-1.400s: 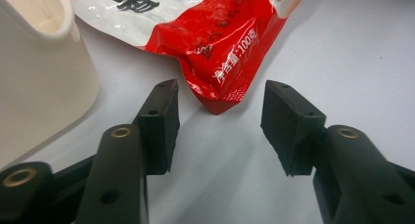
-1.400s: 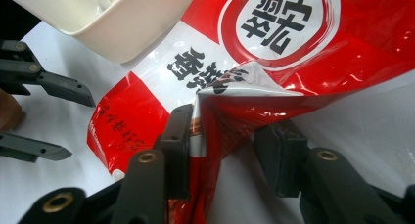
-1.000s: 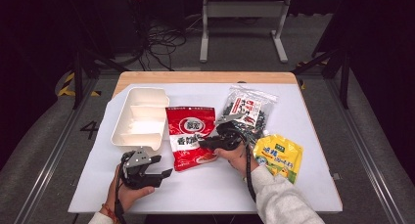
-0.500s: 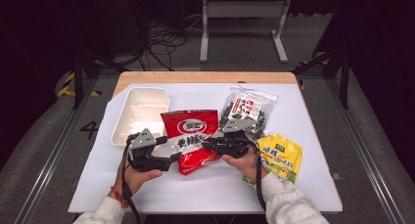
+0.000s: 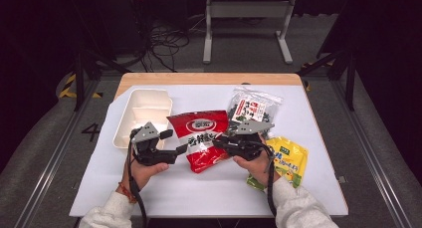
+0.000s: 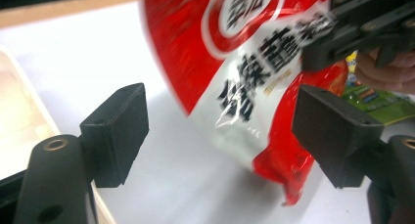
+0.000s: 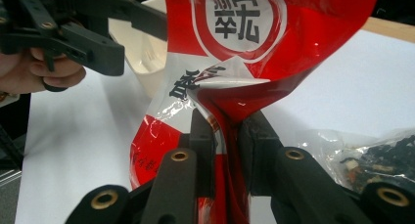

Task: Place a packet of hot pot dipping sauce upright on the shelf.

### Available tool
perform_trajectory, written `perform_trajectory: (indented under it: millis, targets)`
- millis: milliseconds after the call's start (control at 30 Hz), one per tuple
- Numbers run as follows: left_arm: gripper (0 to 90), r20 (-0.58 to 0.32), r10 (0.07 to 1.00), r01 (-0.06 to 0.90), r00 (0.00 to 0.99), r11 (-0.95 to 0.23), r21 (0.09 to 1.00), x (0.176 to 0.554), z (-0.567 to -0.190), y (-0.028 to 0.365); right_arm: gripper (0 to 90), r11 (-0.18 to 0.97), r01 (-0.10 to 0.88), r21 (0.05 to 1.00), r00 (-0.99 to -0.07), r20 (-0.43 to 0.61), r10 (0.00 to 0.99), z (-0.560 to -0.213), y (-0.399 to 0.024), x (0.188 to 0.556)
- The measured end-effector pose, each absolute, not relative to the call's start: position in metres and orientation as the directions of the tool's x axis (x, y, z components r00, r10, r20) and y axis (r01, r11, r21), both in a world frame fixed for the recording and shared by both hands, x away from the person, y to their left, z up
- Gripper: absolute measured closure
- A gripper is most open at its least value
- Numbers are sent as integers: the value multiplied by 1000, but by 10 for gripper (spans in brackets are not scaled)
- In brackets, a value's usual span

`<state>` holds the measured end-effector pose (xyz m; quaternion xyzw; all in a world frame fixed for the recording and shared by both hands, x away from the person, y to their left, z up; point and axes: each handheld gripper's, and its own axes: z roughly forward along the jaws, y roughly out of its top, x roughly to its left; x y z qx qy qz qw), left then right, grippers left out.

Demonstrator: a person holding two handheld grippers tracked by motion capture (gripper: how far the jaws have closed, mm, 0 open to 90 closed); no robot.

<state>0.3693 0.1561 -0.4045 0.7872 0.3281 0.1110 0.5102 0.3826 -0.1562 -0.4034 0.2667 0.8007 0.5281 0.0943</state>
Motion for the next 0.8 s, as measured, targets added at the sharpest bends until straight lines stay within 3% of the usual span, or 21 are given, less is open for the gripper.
perform_trajectory:
  millis: [300, 433, 533, 567, 667, 733, 800]
  targets:
    - [318, -169, 539, 378, 825, -305, 874, 374, -406, 142, 766, 293, 277, 915, -878, 118, 464, -404, -152, 377]
    - [513, -162, 524, 362, 836, -305, 881, 376, -403, 142, 763, 286, 268, 920, -884, 117, 453, -403, -150, 375]
    - [725, -147, 515, 342, 844, -307, 888, 377, -402, 142, 758, 297, 245, 923, -890, 92, 447, -403, -149, 373]
    - [725, -134, 510, 329, 850, -313, 891, 377, -400, 142, 755, 300, 240, 923, -892, 87, 443, -403, -149, 372]
    - [885, -108, 508, 303, 855, -320, 897, 377, -397, 142, 749, 302, 234, 924, -889, 78, 452, -403, -148, 371]
    - [897, -103, 501, 296, 859, -321, 900, 379, -396, 142, 749, 297, 231, 926, -888, 77, 453, -402, -148, 370]
    - [796, -113, 489, 294, 865, -312, 903, 381, -396, 140, 750, 304, 221, 927, -888, 63, 455, -400, -148, 370]
